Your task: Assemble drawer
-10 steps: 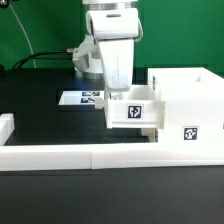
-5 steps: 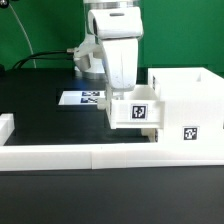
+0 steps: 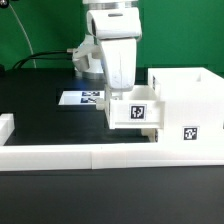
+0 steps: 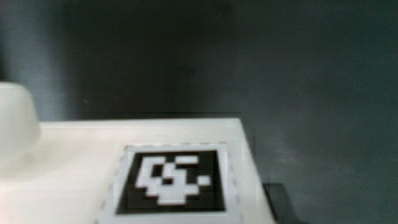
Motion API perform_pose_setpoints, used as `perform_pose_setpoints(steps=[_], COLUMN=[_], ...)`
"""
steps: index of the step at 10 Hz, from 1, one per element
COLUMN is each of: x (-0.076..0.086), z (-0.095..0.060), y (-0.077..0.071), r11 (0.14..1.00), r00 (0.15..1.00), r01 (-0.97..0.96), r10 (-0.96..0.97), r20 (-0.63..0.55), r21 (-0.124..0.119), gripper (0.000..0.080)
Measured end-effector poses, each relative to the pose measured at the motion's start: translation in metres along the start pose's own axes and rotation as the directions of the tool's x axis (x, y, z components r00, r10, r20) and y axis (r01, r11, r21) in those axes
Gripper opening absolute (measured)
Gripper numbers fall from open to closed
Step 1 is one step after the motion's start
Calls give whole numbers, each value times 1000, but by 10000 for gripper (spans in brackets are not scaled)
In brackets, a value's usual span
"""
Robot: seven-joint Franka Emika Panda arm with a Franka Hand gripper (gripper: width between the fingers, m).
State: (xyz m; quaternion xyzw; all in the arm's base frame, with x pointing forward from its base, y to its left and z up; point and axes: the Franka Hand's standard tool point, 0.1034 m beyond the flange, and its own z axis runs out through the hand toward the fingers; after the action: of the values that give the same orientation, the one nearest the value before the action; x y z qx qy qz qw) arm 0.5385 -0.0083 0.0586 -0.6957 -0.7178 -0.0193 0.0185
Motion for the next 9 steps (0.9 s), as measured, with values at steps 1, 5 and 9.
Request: perform_pose_setpoints(steps=[1,5,9], x=[2,4,4], z=[0,2,2], y=[1,1,0], r11=[1000,997,997], r00=[1000,999,998], r01=[-7,-49,-56], r10=[7,49,56], r20=[-1,-8,-8], r21=[-5,-55,-53], gripper=[42,42,42])
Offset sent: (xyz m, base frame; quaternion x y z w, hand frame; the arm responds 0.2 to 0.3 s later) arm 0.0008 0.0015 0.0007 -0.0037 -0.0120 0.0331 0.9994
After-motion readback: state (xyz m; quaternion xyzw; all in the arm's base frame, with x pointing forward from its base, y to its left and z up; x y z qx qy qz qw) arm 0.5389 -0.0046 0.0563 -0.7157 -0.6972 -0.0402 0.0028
